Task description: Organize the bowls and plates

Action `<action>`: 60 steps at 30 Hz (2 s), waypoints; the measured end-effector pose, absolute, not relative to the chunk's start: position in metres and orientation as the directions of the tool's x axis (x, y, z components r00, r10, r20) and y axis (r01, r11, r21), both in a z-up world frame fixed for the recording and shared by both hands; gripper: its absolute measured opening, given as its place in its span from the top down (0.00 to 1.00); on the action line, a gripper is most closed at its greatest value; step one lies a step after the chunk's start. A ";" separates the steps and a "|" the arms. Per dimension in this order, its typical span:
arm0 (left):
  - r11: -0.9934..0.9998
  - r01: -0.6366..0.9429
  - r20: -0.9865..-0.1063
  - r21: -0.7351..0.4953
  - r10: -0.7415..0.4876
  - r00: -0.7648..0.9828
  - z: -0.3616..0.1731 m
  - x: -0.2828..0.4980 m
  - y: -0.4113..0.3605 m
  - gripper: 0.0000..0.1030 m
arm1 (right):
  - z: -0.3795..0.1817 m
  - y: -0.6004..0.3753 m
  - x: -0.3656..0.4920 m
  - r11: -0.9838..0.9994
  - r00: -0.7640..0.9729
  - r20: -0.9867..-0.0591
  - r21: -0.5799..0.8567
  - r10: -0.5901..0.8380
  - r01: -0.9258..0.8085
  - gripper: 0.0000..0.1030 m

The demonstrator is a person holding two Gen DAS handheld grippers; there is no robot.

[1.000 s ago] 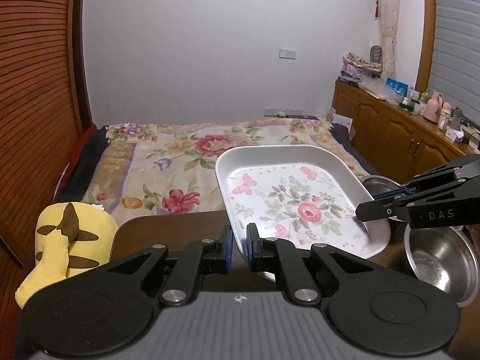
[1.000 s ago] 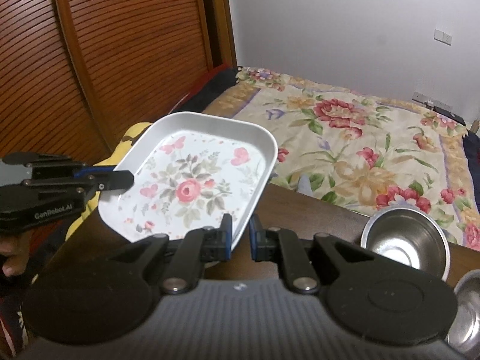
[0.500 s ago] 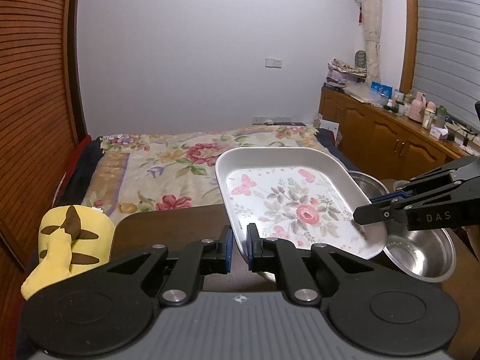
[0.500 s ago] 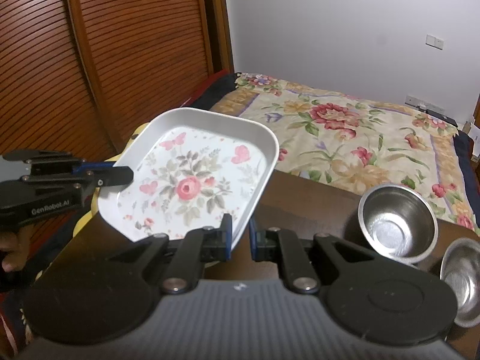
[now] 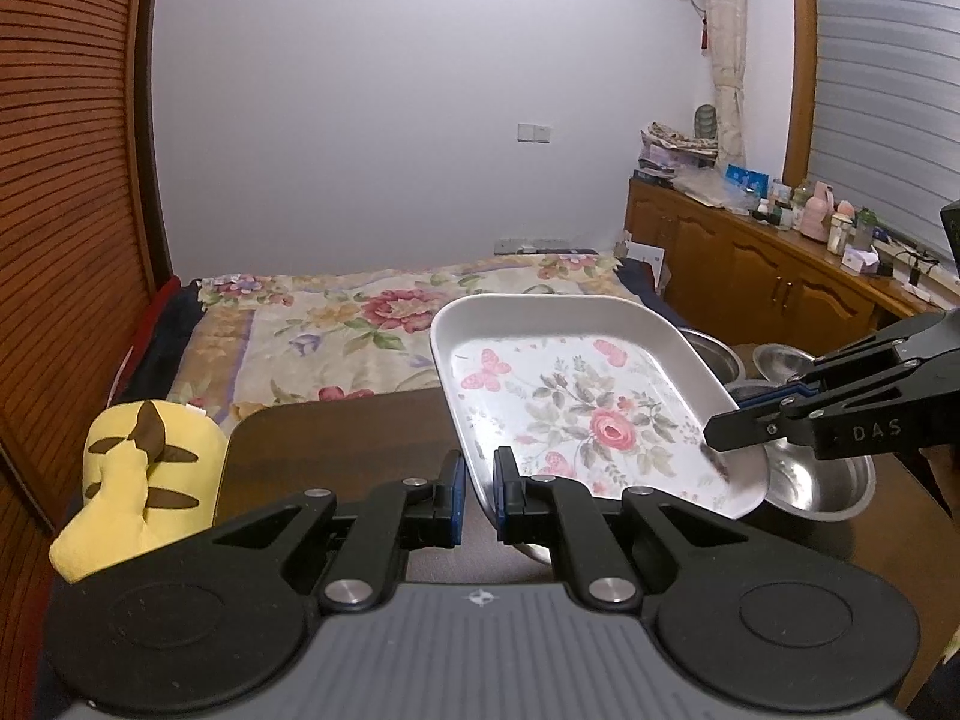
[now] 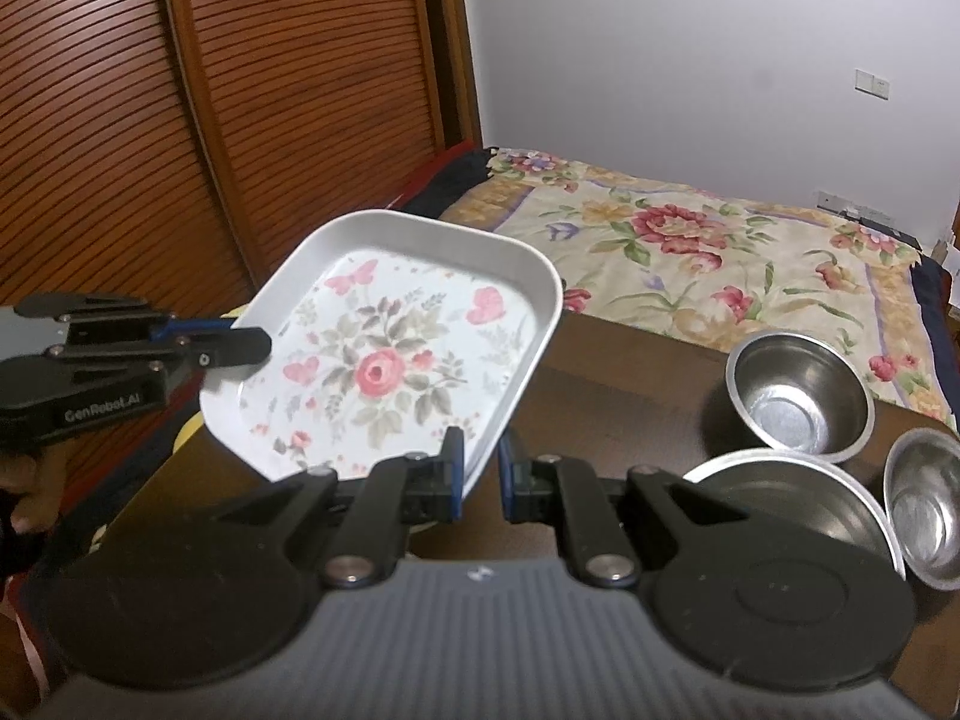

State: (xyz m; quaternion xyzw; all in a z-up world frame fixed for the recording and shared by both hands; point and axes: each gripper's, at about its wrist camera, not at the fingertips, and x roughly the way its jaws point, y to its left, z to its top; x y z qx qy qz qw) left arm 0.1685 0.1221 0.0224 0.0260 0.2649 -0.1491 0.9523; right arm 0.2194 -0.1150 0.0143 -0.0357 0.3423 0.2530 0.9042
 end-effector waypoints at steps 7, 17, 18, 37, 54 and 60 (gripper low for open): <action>0.952 0.304 -0.518 -0.035 -0.277 0.809 0.014 0.151 0.125 0.90 | 0.011 -0.117 0.206 0.861 0.631 -0.636 0.109 0.445 -0.497 0.87; 0.949 0.314 -0.525 -0.034 -0.284 0.802 0.001 0.129 0.123 0.89 | -0.001 -0.119 0.189 0.854 0.616 -0.644 0.117 0.453 -0.506 0.87; 0.949 0.314 -0.526 -0.038 -0.286 0.801 -0.001 0.126 0.123 0.89 | -0.003 -0.121 0.187 0.854 0.614 -0.644 0.121 0.455 -0.506 0.87; 0.942 0.333 -0.565 -0.037 -0.295 0.771 -0.032 0.083 0.113 0.89 | -0.044 -0.133 0.143 0.853 0.586 -0.661 0.168 0.469 -0.494 0.87; 0.948 0.317 -0.595 -0.018 -0.265 0.759 -0.053 0.068 0.110 0.89 | -0.055 -0.125 0.118 0.868 0.649 -0.622 0.105 0.438 -0.485 0.86; 0.949 0.317 -0.601 -0.005 -0.256 0.757 -0.056 0.071 0.110 0.90 | -0.057 -0.124 0.116 0.873 0.660 -0.612 0.108 0.436 -0.476 0.86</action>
